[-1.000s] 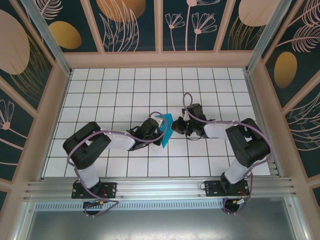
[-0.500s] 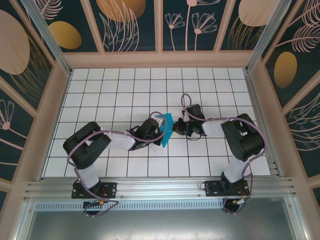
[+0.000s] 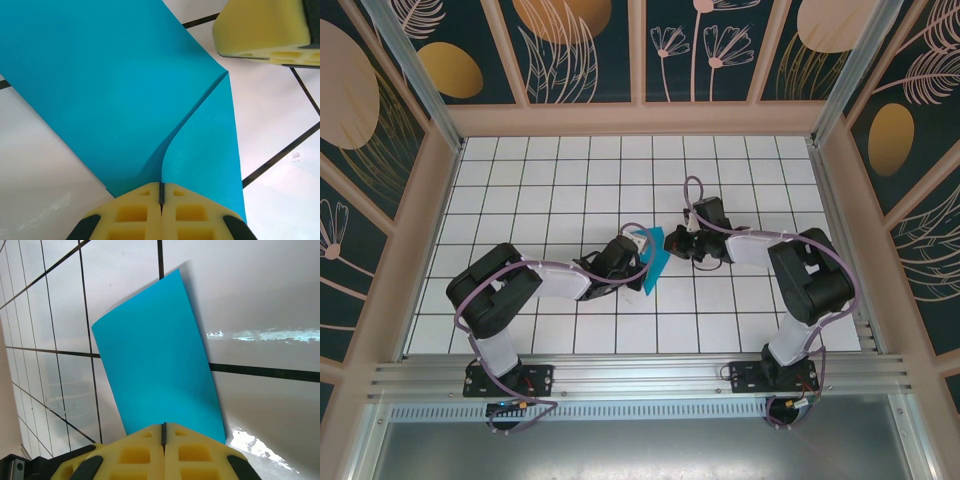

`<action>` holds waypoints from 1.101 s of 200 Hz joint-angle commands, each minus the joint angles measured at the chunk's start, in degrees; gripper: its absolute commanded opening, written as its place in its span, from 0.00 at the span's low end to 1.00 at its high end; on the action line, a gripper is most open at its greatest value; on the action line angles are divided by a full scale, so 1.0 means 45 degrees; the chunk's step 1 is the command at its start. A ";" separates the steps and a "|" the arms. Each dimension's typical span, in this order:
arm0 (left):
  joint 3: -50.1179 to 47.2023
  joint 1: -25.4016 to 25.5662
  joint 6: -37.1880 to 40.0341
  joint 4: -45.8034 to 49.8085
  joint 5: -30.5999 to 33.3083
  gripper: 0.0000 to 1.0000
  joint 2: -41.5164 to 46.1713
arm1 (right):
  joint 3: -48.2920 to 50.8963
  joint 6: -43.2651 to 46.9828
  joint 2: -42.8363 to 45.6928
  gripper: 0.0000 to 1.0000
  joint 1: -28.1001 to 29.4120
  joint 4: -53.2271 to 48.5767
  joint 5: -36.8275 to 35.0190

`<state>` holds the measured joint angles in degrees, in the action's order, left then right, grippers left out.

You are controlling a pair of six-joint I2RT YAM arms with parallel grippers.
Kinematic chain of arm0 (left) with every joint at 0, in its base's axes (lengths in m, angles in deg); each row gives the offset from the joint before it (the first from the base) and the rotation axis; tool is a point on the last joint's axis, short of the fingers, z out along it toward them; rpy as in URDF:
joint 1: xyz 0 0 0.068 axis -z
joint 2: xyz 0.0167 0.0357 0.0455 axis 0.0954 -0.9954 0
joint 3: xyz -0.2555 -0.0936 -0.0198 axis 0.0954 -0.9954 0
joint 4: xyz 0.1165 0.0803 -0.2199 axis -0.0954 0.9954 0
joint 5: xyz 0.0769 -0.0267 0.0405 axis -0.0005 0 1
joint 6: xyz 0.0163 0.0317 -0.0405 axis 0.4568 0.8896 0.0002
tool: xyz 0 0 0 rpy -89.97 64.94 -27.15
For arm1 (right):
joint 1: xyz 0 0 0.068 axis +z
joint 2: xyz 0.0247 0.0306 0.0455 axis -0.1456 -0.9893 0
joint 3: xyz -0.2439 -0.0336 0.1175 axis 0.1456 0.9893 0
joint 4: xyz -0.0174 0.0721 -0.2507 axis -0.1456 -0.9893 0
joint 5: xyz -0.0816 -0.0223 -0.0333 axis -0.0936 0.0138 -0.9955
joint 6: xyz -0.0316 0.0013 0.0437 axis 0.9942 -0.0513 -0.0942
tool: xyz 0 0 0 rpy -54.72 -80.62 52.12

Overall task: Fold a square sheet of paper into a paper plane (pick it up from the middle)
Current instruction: Third fold the triangle at the center of the table.

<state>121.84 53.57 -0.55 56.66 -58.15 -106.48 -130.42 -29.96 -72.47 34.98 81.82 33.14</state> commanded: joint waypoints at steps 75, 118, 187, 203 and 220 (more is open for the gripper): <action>0.0070 -0.0076 0.0217 0.1476 0.0236 0.00 -0.0694 | -0.0065 0.0470 -0.0632 0.07 -0.0151 -0.0327 -0.0099; 0.0104 -0.0065 0.0243 0.1481 0.0235 0.00 -0.0670 | -0.0004 0.0373 0.0506 0.07 -0.0110 -0.0209 0.0436; 0.0001 -0.0078 0.0373 0.1478 0.0280 0.00 -0.0536 | 0.0044 0.0148 -0.0770 0.07 -0.0097 0.0294 0.0139; -0.0044 -0.0079 0.0287 0.1420 0.0260 0.00 -0.0542 | -0.0126 0.0250 -0.1054 0.07 -0.0089 0.0026 -0.0076; -0.0159 -0.0082 0.0168 0.1257 0.0178 0.00 -0.0553 | -0.0284 0.0425 -0.1110 0.08 -0.0073 -0.0577 -0.0374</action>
<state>122.67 53.57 -0.07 57.74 -58.12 -106.81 -130.38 -29.39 -76.36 34.61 82.22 33.47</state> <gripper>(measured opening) 0.067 0.072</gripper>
